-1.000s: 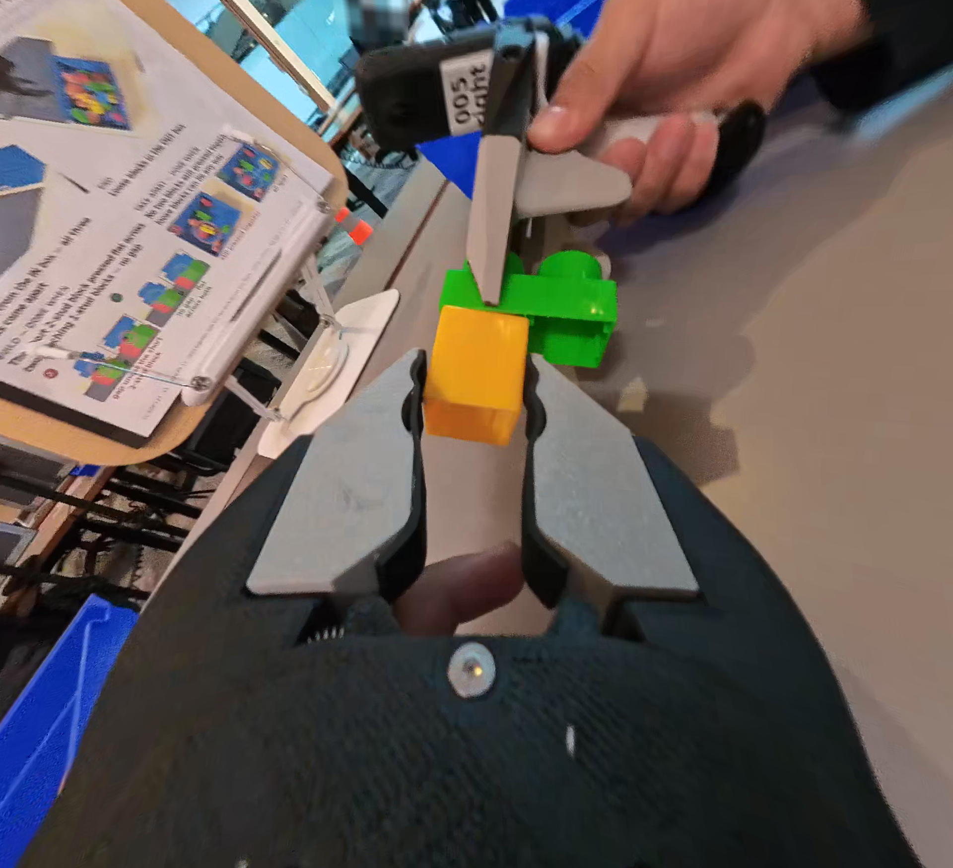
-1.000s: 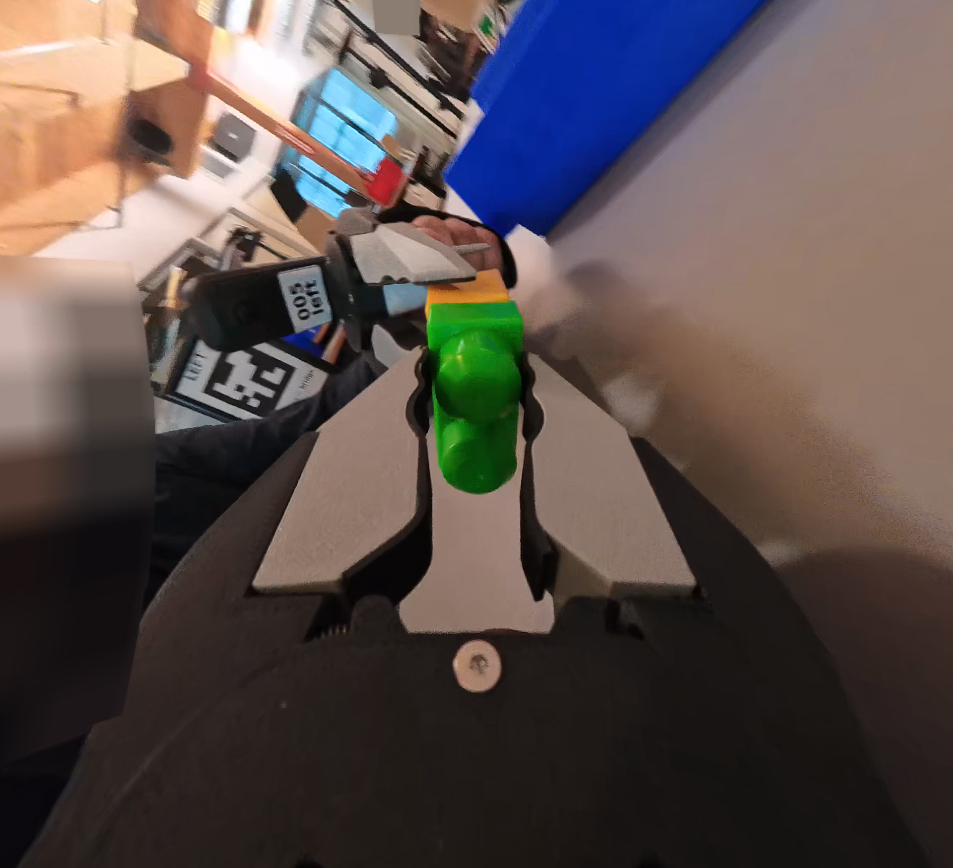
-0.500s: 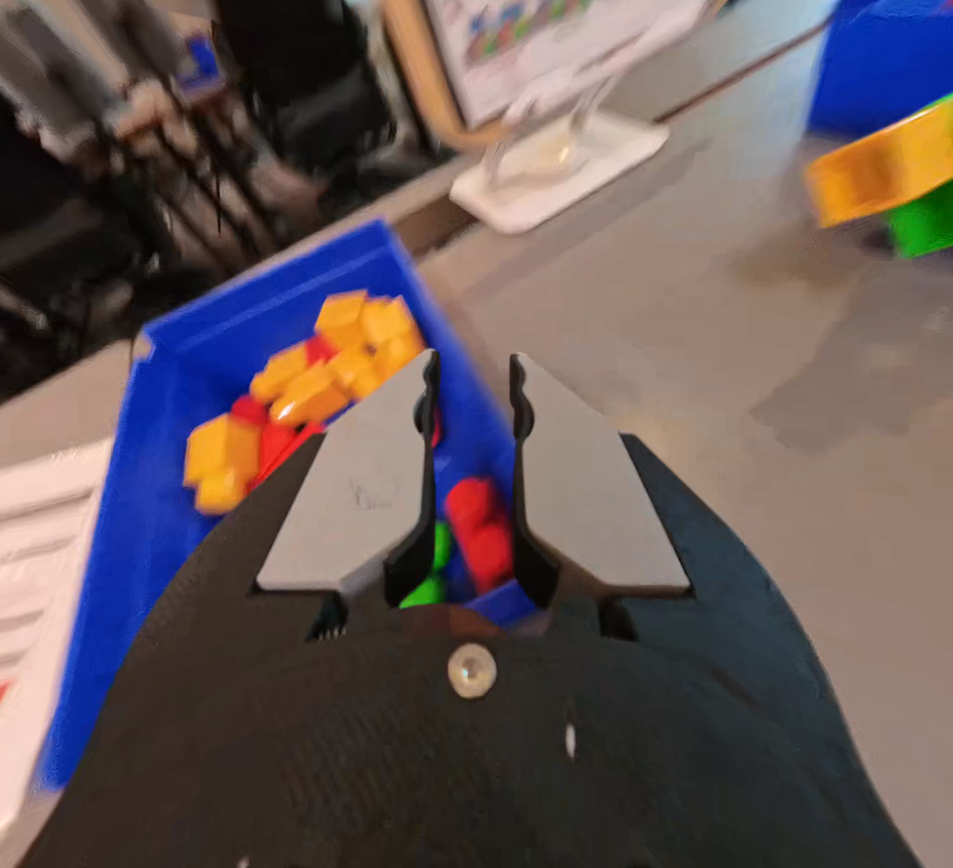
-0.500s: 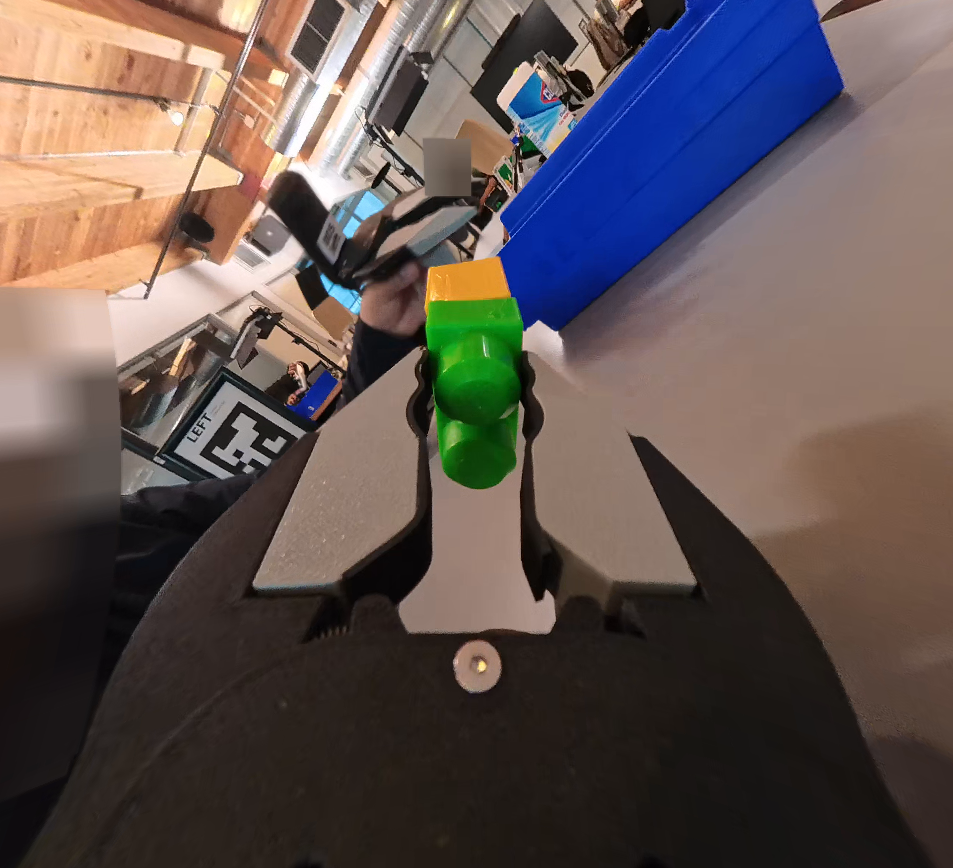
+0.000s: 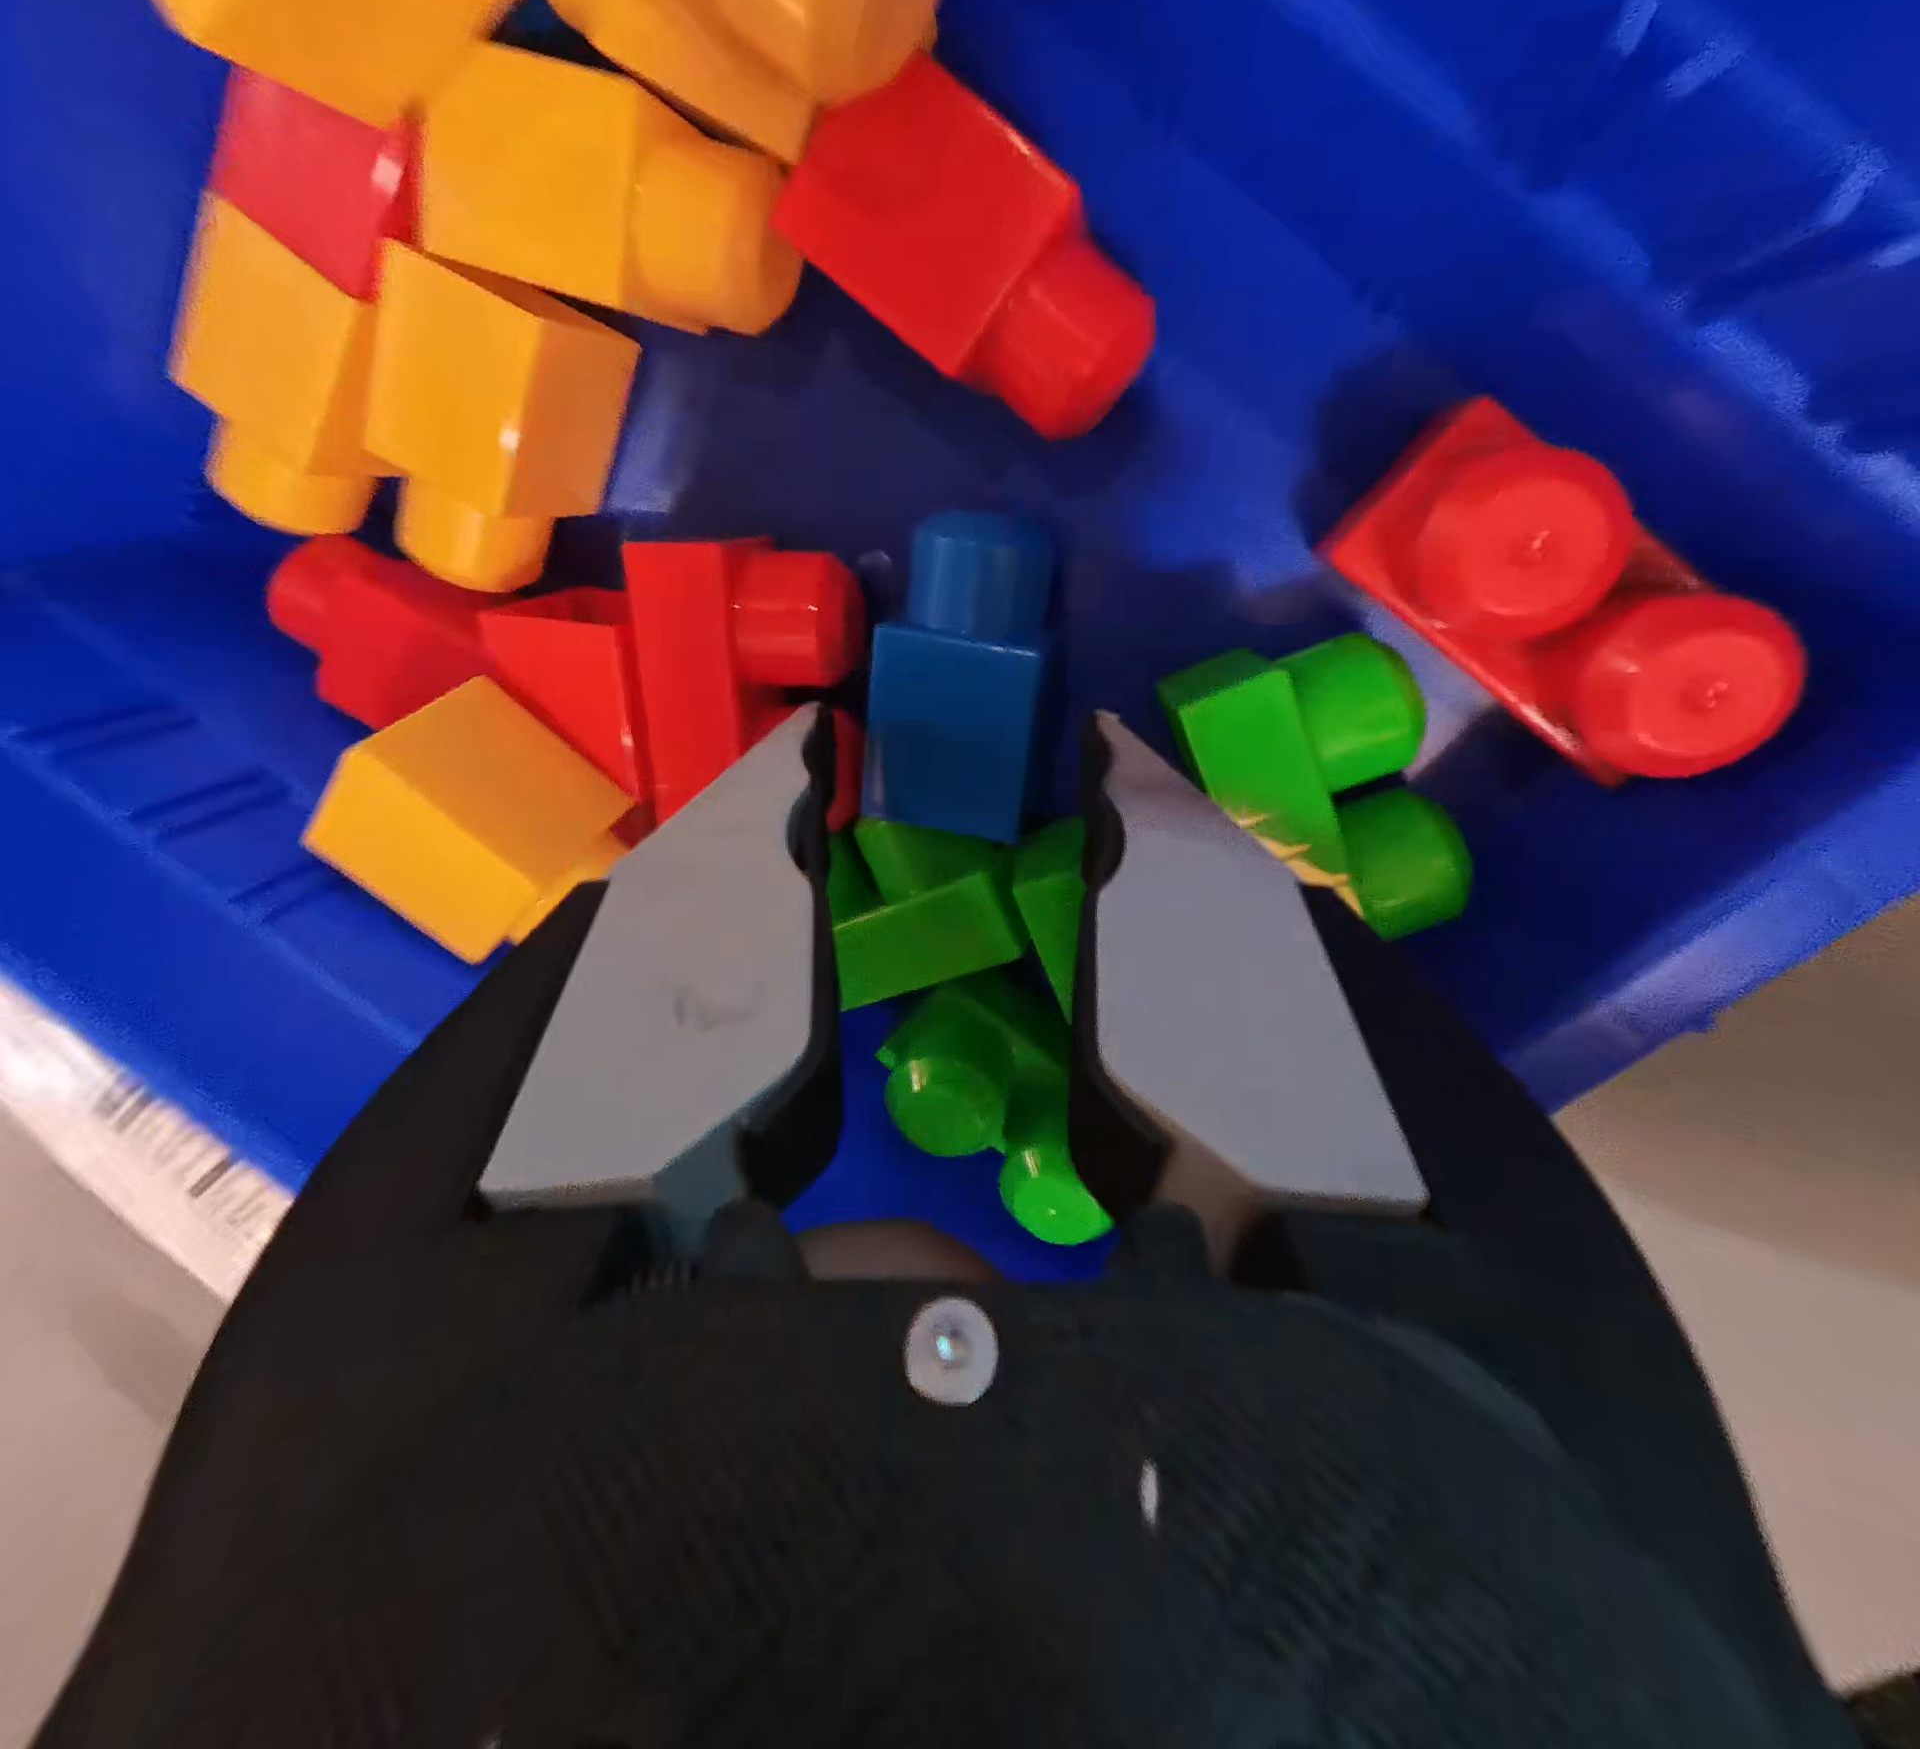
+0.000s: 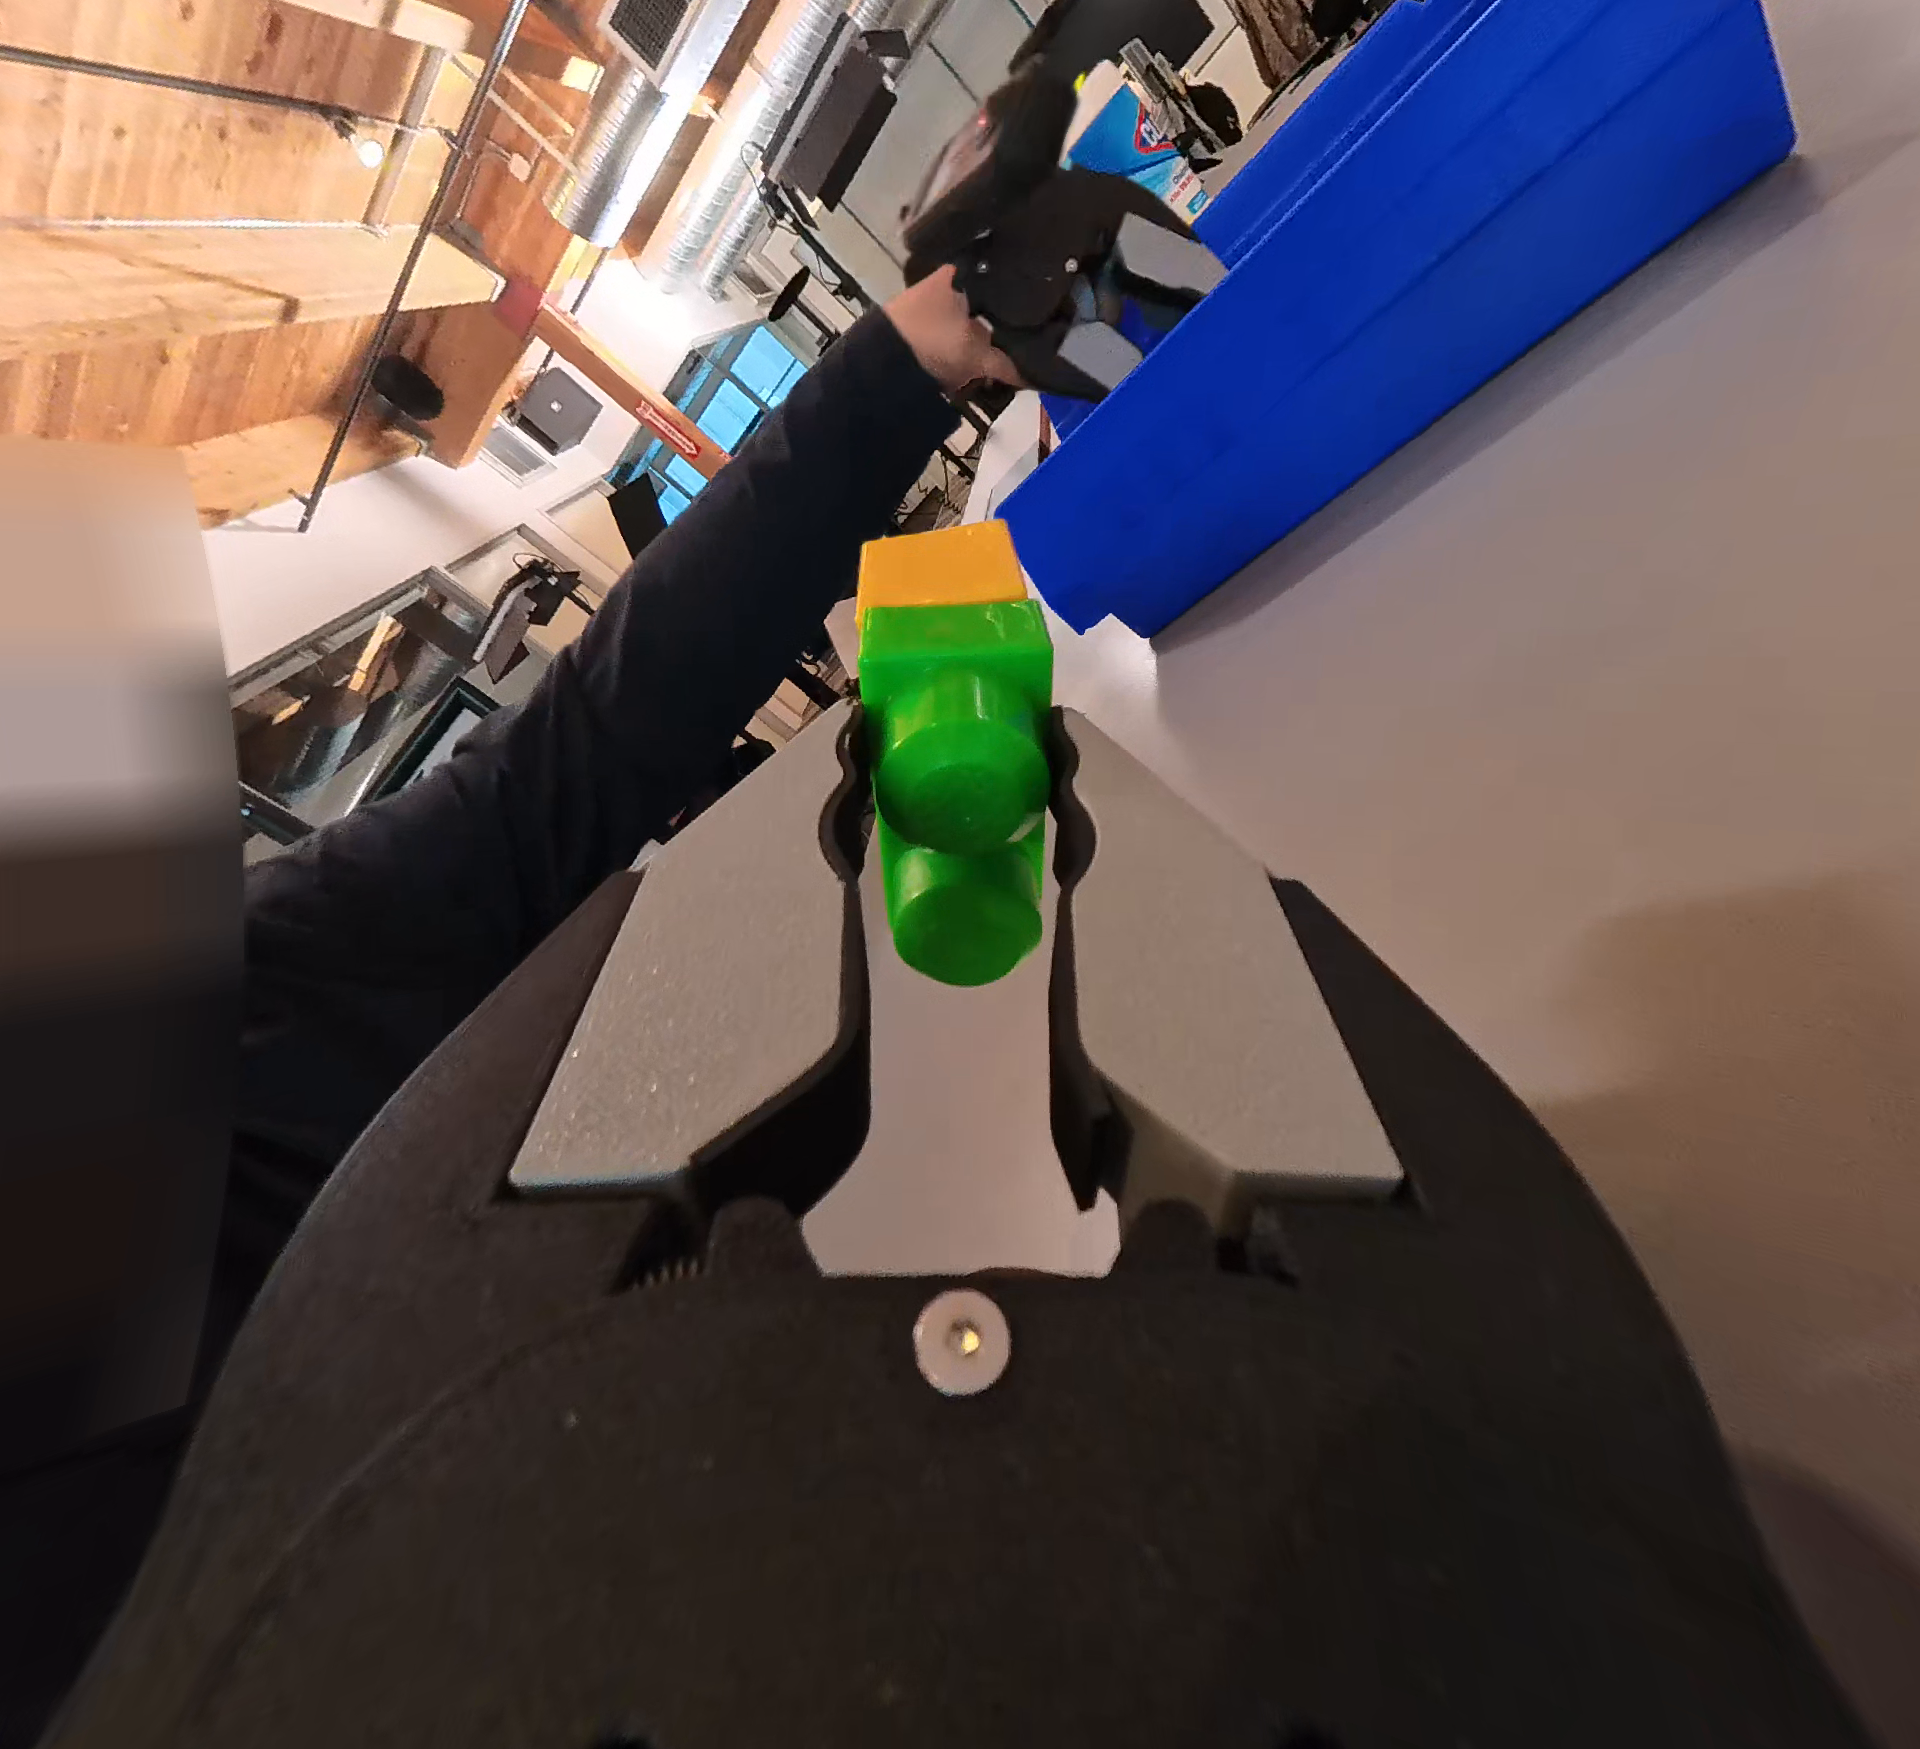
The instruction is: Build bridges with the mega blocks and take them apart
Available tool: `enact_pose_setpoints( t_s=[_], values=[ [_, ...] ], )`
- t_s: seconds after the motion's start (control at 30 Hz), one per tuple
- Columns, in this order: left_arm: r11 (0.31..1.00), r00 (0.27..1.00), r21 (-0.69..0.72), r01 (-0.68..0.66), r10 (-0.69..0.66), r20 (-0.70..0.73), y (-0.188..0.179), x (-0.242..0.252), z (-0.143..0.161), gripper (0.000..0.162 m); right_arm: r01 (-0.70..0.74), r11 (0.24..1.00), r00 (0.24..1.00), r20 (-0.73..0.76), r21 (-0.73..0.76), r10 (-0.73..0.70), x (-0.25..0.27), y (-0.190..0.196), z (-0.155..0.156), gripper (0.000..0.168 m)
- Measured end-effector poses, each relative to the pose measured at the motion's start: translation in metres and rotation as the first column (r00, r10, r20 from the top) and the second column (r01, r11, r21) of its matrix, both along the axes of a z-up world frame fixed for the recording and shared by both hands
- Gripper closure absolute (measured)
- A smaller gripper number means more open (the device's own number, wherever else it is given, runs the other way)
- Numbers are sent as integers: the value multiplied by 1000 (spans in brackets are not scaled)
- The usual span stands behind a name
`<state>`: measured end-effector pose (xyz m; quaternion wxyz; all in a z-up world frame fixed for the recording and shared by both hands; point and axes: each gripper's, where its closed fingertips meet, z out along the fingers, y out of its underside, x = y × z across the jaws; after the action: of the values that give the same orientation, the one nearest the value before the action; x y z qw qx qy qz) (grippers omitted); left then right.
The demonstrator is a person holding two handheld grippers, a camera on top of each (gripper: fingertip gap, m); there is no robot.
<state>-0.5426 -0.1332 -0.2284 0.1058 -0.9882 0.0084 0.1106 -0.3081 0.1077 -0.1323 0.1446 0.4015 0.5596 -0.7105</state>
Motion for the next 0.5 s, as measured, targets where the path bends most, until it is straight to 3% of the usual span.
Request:
enact_pose_setpoints(
  t_s=[0.1, 0.33, 0.5],
  values=[
    [993, 998, -113, 45, -40, 52, -16, 3, -21, 124, 7, 1000, 1000, 13, -2, -7, -2, 3, -2, 137],
    [993, 988, 29, 111, -107, -114, 4, -5, -5, 128, 76, 997, 995, 66, -21, -75, -12, 14, -9, 137],
    [979, 942, 148, 139, -85, -325, 11, 1, 35, 127, 122, 992, 989, 90, -40, -118, -17, 19, -10, 137]
  ],
)
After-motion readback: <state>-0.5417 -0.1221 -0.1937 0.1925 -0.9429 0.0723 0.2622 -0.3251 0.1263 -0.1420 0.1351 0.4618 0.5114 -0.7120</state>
